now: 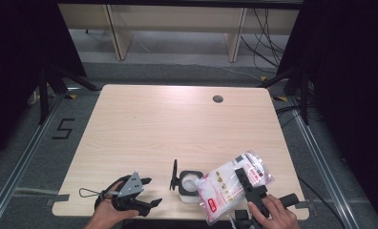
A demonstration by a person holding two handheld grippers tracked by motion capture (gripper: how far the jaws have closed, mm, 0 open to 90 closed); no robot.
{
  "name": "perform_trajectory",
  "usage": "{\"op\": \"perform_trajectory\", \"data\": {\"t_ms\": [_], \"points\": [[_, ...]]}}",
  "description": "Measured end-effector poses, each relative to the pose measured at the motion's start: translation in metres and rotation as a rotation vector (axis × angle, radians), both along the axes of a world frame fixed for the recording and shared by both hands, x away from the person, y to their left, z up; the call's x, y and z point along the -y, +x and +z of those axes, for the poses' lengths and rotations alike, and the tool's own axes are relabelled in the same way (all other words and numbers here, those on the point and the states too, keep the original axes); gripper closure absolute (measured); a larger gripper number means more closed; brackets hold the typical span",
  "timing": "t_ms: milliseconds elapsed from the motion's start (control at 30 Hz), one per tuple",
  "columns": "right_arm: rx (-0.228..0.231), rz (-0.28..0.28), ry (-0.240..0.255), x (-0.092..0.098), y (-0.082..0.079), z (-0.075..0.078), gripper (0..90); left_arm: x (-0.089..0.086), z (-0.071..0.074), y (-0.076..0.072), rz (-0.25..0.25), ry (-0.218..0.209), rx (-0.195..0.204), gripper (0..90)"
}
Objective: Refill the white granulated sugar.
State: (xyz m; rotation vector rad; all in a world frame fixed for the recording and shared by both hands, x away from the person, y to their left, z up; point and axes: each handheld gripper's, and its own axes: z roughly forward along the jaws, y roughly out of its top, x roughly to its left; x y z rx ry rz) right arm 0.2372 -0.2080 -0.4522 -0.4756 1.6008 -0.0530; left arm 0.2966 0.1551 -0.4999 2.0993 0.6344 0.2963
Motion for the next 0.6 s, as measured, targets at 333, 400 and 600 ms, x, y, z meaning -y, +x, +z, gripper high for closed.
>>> {"op": "perform_trajectory", "data": {"t_ms": [333,400,600], "points": [[0.004,-0.006,-0.013,-0.0004,-0.0003,0.0013,49.7,0.0,0.0,-0.0001,0.0,0.0,0.0,21.9],[0.003,-0.007,-0.014,-0.0003,-0.0001,0.0015,49.7,-0.0001,0.0,0.0,0.001,0.0,-0.001,21.9],[0.004,-0.01,-0.007,0.0,-0.0006,0.001,49.9,0.0004,-0.0002,-0.0003,0.002,-0.005,-0.002,21.8]]}}
